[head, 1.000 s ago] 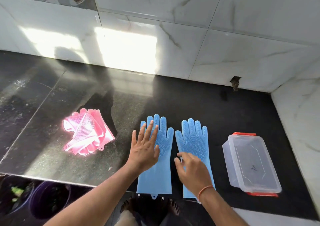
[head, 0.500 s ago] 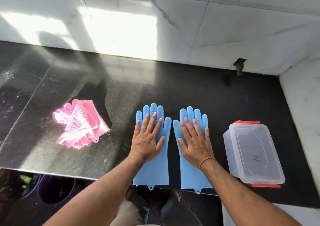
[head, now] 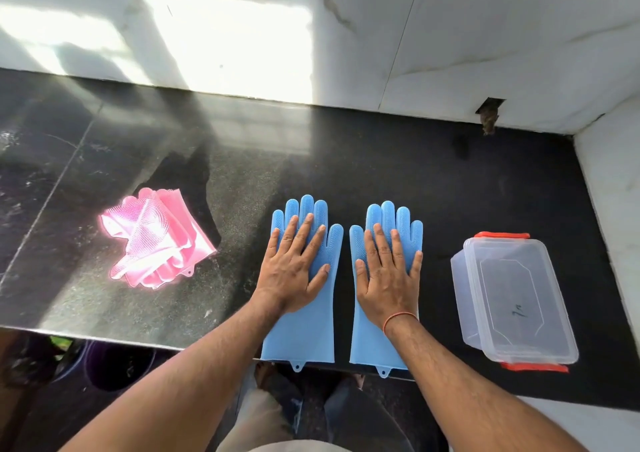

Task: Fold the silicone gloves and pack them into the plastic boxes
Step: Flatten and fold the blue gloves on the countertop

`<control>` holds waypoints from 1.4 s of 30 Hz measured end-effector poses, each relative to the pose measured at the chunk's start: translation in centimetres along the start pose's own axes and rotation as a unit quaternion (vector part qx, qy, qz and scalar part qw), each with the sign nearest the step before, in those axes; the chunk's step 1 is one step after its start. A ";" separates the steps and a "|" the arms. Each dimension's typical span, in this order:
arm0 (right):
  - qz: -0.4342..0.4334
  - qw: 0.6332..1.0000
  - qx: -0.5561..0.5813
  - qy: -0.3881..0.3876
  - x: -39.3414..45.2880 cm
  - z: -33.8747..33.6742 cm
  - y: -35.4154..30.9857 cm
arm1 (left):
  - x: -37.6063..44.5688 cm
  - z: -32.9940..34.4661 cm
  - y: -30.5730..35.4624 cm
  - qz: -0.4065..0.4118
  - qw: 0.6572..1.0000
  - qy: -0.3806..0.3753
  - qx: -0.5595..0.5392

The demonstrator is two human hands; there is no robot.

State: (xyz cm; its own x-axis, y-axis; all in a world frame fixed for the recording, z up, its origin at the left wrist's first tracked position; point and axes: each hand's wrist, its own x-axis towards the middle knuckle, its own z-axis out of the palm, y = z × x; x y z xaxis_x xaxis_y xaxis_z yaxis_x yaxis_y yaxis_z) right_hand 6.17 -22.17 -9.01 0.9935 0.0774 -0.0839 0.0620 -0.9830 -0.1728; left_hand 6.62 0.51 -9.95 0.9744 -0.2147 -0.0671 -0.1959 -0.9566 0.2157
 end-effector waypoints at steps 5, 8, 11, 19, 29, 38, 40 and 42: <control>-0.015 1.000 -0.009 -0.020 -0.1 -0.4 0.2 | 0.0 0.0 0.1 0.001 1.000 -0.001 -0.001; -0.019 1.000 0.007 -0.023 -0.6 -1.6 -0.1 | 0.0 -0.5 0.5 -0.010 1.000 -0.007 -0.018; -0.004 0.998 0.051 0.022 -2.9 -3.7 0.1 | 0.2 -1.5 2.0 -0.009 0.998 0.033 -0.050; 0.148 0.983 0.101 -0.033 -13.2 -5.0 3.0 | 4.2 -4.4 11.5 0.082 0.987 0.065 -0.123; 0.249 0.945 0.179 -0.115 -15.3 -4.7 5.8 | 7.3 -2.5 19.2 -0.045 0.995 -0.040 -0.075; 0.301 0.891 0.329 -0.084 -14.8 -4.6 4.1 | 7.3 -2.9 19.2 -0.065 0.988 -0.009 -0.143; 0.290 0.886 0.357 -0.055 -15.1 -4.5 3.8 | 7.2 -3.7 18.6 -0.077 0.981 -0.013 -0.178; 0.264 0.883 0.387 -0.032 -15.4 -4.4 3.3 | 7.1 -4.6 17.6 -0.090 0.972 -0.003 -0.219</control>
State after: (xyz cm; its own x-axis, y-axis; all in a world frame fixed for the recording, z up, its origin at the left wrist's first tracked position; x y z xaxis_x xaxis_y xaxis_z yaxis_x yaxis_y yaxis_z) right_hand -8.50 -27.35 -4.02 0.8554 -0.3247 -0.4035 -0.5166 -0.4787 -0.7099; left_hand 10.63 -16.95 -2.12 0.9875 -0.0552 -0.1474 0.0438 -0.8033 0.5940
